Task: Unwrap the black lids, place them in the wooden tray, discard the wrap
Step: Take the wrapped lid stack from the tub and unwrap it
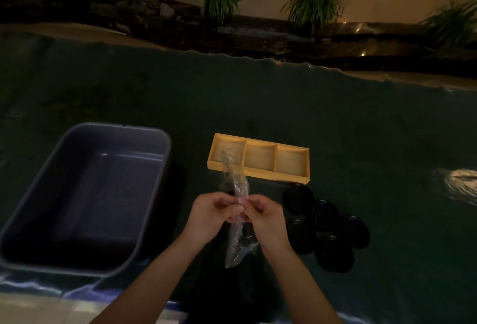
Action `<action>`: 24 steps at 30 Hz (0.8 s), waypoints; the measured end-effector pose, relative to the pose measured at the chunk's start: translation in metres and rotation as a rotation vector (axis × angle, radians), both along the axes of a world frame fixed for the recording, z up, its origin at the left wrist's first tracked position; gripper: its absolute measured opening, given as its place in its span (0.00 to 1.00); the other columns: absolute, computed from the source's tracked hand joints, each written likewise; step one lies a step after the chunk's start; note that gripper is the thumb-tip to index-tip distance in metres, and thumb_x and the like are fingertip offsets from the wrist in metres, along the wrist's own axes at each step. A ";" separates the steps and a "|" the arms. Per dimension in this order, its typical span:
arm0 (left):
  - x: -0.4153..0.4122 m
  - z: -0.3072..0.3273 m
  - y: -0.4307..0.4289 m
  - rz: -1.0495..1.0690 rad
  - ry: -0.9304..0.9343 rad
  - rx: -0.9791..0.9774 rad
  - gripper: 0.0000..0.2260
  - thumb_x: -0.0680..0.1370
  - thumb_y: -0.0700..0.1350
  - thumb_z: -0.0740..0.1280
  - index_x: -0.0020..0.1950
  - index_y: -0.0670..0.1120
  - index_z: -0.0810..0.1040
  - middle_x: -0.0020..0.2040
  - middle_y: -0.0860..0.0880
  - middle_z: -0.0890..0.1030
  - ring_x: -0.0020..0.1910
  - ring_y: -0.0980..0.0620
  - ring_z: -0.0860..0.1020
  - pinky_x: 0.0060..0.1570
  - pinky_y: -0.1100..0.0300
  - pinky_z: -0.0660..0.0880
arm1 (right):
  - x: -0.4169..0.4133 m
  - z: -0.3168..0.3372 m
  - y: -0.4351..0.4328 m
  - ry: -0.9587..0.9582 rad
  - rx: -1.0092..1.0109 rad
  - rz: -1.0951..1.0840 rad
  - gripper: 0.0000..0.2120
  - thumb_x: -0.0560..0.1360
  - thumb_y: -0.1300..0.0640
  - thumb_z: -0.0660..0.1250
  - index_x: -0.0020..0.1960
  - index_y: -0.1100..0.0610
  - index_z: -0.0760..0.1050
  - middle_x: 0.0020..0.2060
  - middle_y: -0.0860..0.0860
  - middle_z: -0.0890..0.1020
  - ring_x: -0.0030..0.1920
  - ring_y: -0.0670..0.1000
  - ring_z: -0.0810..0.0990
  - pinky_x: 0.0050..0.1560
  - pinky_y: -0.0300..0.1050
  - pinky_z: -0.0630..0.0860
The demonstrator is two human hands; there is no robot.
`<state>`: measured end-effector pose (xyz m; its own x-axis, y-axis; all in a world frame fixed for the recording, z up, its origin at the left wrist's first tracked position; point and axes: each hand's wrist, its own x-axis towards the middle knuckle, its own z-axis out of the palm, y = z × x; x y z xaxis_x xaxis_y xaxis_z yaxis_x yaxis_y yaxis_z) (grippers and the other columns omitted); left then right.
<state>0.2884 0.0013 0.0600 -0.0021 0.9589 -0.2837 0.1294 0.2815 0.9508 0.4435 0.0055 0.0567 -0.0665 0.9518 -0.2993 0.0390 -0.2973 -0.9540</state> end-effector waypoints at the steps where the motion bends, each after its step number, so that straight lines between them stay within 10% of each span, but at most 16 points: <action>1: -0.001 0.001 0.001 -0.002 0.026 0.017 0.04 0.74 0.35 0.76 0.45 0.43 0.86 0.40 0.43 0.88 0.39 0.44 0.87 0.42 0.55 0.83 | 0.001 0.001 0.001 -0.013 0.001 0.017 0.08 0.79 0.59 0.73 0.46 0.48 0.86 0.42 0.50 0.89 0.42 0.48 0.89 0.42 0.36 0.82; 11: -0.048 0.003 -0.003 0.240 0.352 0.134 0.05 0.81 0.44 0.69 0.54 0.52 0.75 0.41 0.50 0.84 0.39 0.56 0.84 0.45 0.48 0.84 | 0.081 0.006 0.006 -0.571 0.098 -0.280 0.06 0.81 0.50 0.68 0.48 0.50 0.80 0.39 0.45 0.84 0.41 0.43 0.83 0.45 0.48 0.81; 17: -0.043 0.017 -0.010 -0.079 0.453 0.282 0.15 0.81 0.41 0.60 0.63 0.59 0.69 0.47 0.53 0.80 0.44 0.54 0.82 0.46 0.48 0.82 | 0.069 0.015 -0.003 -0.690 0.287 -0.037 0.10 0.80 0.59 0.69 0.61 0.53 0.75 0.38 0.43 0.83 0.40 0.41 0.82 0.39 0.29 0.74; 24: -0.028 0.025 -0.014 -0.027 0.456 0.250 0.11 0.77 0.50 0.70 0.58 0.51 0.77 0.52 0.53 0.78 0.46 0.55 0.82 0.49 0.53 0.83 | 0.064 0.035 -0.017 -0.914 0.347 0.184 0.30 0.75 0.58 0.75 0.73 0.60 0.69 0.52 0.50 0.81 0.52 0.51 0.82 0.57 0.55 0.81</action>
